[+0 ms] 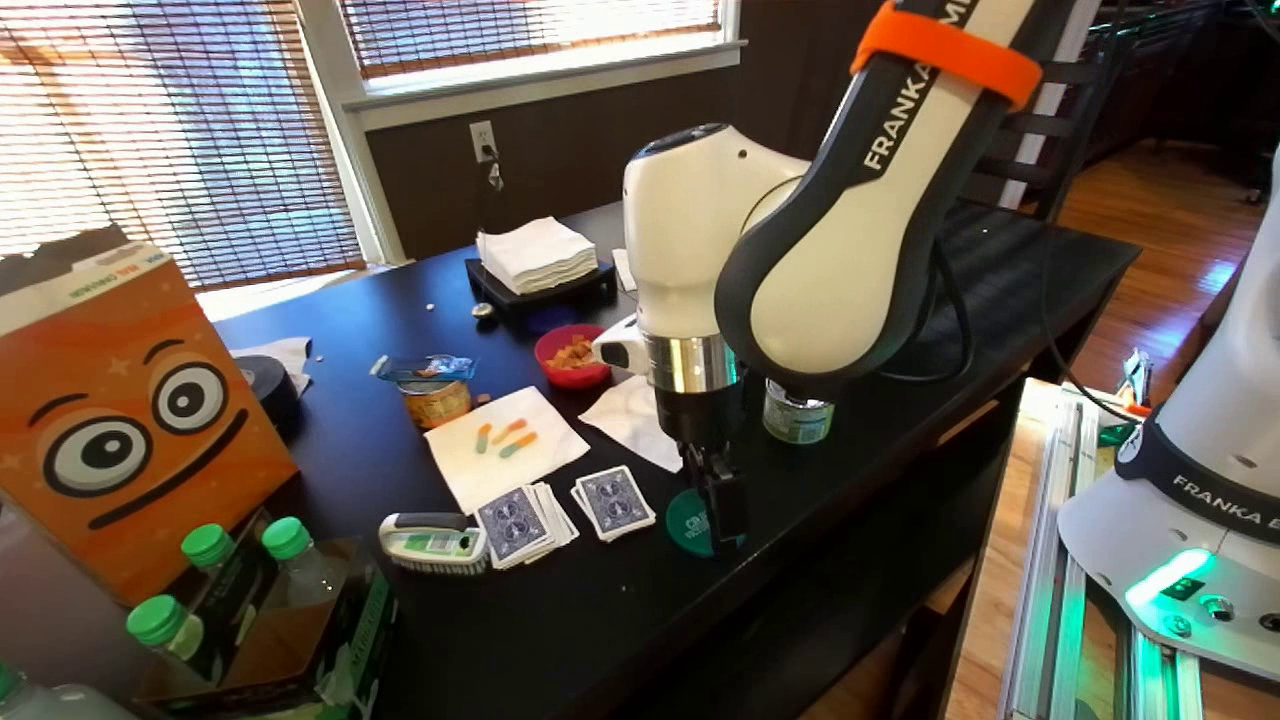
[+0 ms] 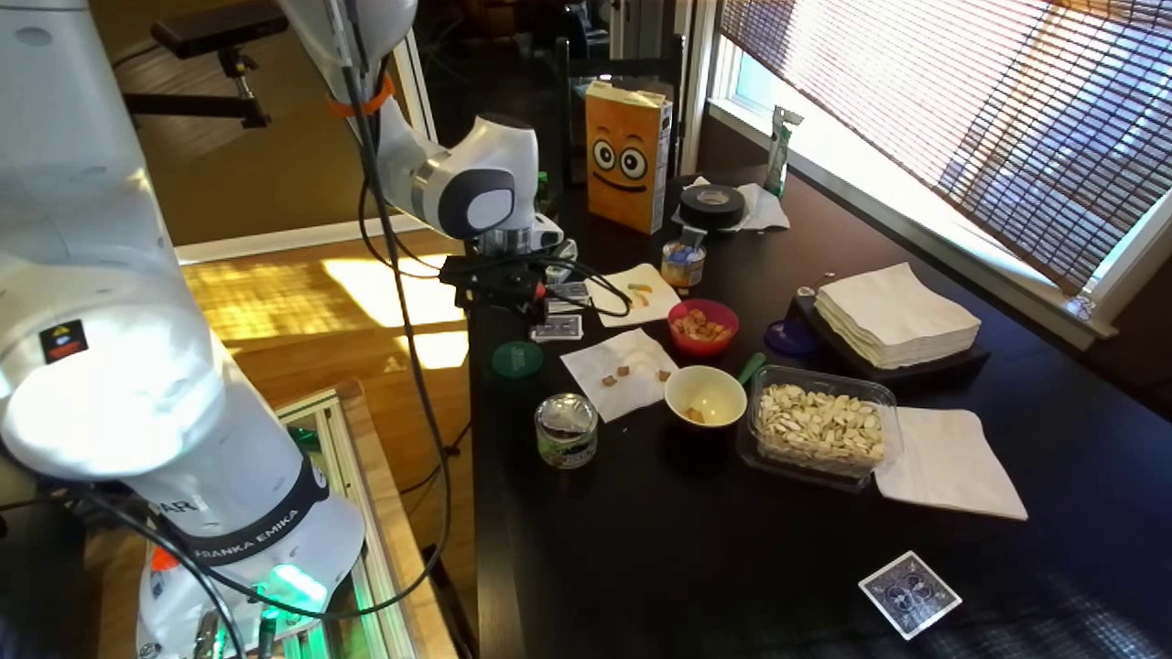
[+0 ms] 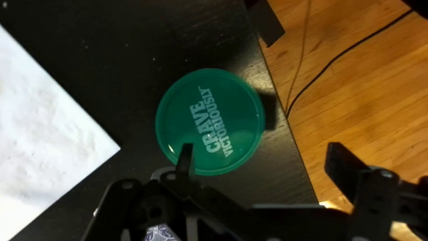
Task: Put the lid on the jar
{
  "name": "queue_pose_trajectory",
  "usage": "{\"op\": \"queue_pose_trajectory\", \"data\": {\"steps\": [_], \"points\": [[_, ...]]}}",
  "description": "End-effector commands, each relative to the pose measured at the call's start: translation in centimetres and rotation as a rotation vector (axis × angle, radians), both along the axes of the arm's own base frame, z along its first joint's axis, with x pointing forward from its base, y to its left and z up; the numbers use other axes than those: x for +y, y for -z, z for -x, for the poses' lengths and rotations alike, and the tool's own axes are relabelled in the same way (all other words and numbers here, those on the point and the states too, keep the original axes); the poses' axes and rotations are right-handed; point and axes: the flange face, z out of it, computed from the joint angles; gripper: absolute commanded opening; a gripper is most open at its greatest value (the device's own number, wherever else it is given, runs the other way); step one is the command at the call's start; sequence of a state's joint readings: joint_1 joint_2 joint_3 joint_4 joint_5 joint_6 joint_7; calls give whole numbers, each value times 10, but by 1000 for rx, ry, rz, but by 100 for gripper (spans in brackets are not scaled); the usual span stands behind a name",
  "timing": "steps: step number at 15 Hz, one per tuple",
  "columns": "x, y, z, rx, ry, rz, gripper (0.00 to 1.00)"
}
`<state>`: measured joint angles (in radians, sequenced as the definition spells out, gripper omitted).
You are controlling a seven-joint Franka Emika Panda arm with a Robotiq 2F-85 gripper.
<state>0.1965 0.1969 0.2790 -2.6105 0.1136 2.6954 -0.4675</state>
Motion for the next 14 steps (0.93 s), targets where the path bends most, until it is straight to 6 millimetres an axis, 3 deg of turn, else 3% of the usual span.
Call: {"op": "queue_pose_trajectory", "data": {"steps": [1, 7, 14], "points": [[-2, 12, 2, 36, 196, -18, 100], [-8, 22, 9, 29, 486, -3, 100], [-24, 28, 25, -11, 652, 49, 100]]}}
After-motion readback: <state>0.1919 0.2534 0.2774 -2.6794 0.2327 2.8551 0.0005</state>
